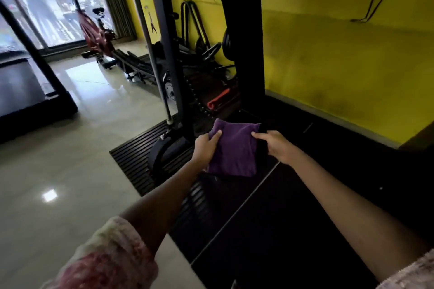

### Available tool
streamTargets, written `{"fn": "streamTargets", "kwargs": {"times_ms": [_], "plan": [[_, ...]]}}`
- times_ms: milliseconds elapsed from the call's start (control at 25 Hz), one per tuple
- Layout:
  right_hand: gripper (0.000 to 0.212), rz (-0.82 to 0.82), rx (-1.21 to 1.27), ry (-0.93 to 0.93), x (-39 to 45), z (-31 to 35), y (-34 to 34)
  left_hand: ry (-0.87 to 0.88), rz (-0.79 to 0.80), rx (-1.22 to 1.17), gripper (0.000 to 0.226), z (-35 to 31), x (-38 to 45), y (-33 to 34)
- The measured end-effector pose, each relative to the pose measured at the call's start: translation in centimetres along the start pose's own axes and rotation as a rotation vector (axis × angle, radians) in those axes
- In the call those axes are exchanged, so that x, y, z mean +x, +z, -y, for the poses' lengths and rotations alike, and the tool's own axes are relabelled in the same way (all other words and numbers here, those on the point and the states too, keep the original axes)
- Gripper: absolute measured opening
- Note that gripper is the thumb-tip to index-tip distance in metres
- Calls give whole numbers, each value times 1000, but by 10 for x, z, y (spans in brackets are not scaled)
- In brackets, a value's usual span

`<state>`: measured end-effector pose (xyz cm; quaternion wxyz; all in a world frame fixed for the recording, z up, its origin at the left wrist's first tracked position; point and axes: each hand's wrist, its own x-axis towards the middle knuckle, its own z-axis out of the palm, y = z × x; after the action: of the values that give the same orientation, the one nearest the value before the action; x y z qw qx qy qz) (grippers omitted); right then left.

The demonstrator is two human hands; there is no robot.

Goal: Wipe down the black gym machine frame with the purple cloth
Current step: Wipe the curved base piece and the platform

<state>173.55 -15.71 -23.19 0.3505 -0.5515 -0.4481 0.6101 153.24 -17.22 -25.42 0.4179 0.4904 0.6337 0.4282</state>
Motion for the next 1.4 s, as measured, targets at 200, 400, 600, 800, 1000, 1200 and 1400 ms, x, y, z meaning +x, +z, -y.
{"fn": "streamTargets", "kwargs": {"times_ms": [200,400,600,800,1000,1200,1400], "plan": [[7,-30,-1,20,83,34,-47,-21,39,-10,37,-23,103,44],[28,32,-12,56,191,44,-68,-92,9,-6,37,-17,205,69],[29,89,-105,55,322,72,-79,-173,-47,-62,36,5,325,87],[32,113,-234,111,443,109,-80,-265,-108,-172,32,14,428,101],[34,143,-297,165,532,119,-71,-364,-202,-215,37,31,496,105],[27,211,-353,231,617,111,-45,-494,-316,-259,35,69,548,103],[20,317,-414,302,728,76,-19,-642,-550,-456,20,108,607,121]]}}
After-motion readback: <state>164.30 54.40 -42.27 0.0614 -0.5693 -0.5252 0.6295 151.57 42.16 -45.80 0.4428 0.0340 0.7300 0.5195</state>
